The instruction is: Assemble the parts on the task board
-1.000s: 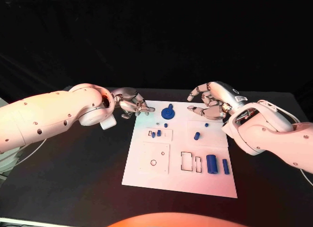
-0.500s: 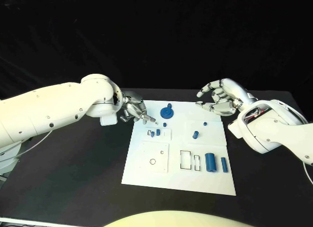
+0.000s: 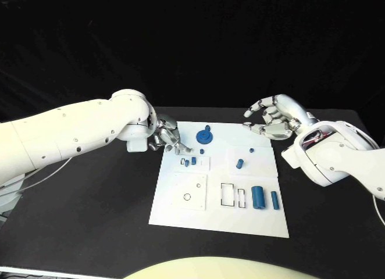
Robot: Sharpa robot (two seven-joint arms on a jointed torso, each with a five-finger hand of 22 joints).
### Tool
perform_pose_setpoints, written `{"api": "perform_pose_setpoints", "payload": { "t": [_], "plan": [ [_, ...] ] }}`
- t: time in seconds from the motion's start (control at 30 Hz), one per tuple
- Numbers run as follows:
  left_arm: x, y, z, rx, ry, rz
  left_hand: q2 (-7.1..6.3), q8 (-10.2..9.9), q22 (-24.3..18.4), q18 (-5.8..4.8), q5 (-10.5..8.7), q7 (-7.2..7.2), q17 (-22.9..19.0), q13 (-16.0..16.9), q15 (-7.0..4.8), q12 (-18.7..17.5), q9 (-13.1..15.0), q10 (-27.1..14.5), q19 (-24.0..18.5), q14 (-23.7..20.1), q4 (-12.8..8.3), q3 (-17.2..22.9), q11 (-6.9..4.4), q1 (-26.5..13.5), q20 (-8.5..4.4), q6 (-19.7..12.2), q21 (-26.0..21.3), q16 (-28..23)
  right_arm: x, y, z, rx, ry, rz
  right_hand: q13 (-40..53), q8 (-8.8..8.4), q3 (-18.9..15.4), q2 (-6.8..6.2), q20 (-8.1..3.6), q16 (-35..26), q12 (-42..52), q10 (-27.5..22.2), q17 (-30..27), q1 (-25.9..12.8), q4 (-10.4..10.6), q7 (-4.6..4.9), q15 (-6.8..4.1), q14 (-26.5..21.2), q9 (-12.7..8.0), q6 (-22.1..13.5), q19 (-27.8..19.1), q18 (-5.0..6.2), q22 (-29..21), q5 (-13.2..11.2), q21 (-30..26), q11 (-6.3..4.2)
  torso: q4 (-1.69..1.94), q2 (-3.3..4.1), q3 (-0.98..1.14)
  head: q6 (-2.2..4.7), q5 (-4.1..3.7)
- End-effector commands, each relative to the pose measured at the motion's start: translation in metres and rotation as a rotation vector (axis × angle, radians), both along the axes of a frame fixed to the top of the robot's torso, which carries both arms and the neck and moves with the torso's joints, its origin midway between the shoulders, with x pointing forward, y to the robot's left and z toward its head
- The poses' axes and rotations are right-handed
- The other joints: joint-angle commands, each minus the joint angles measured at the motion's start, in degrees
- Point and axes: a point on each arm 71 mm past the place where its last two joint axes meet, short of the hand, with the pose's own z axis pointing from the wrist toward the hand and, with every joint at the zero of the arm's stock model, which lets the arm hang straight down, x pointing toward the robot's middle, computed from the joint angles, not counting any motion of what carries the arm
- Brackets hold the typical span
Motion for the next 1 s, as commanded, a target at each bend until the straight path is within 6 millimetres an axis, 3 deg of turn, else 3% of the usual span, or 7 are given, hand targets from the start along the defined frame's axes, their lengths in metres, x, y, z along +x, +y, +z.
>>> {"api": "perform_pose_setpoints", "payload": {
  "t": [0.03, 0.47, 1.0],
  "plan": [
    [-0.002, -0.004, -0.002, -0.017, 0.066, -0.013, 0.64, -0.1, 0.0, -0.93, 0.26, 0.16, 3.0, 0.1, -0.03, -0.4, 0.0, -0.3, -0.4, 0.9, 0.0, -0.3, -0.06, 0.2, 0.10, -0.5, -0.3, -0.1, 0.000, 0.000, 0.000, 0.001, 0.007, 0.006, 10.3, 0.26, -0.2, 0.11, 0.29, -0.3, -0.3, 1.7, 14.2, -0.3, 0.2, -0.02, 0.53, 5.8, 0.1, -0.6, 5.9, -0.34, 15.0, 0.2, 0.0, 0.40, 0.04, -0.01, 0.03, -0.22, -0.16],
    [-0.003, -0.015, -0.011, -0.026, 0.128, -0.057, 0.80, -0.3, -0.1, -0.90, 0.25, 0.28, 2.9, -0.3, 0.06, -0.6, -0.1, -0.7, -0.6, 0.9, 0.0, -0.4, 0.05, 0.3, 0.17, -0.8, -0.3, -0.1, 0.000, 0.001, 0.000, 0.000, 0.009, 0.006, 10.2, 0.25, -0.2, 0.05, 0.34, -0.4, -0.4, 1.6, 14.1, -0.2, 0.3, 0.05, 0.57, 5.7, 0.1, -0.8, 5.9, -0.31, 15.0, 0.2, -0.1, 0.45, 0.03, 0.05, -0.07, -0.46, -0.31],
    [0.000, -0.019, -0.014, -0.007, 0.134, -0.075, 1.23, -0.3, -0.1, -0.90, 0.29, 0.42, 3.1, -0.1, 0.23, -0.7, -0.2, -1.1, -0.7, 0.9, -0.1, -0.5, 0.21, 1.2, 0.33, -0.9, -0.3, -0.1, 0.001, 0.001, -0.001, -0.001, 0.011, 0.007, 10.2, 0.29, -0.3, 0.09, 0.40, -0.3, -0.4, 1.5, 14.2, -0.1, 0.4, 0.09, 0.63, 5.8, 0.1, -0.9, 5.9, -0.33, 15.0, 0.2, 0.0, 0.49, -0.02, 0.07, 0.05, -0.88, -0.48]
  ]
}}
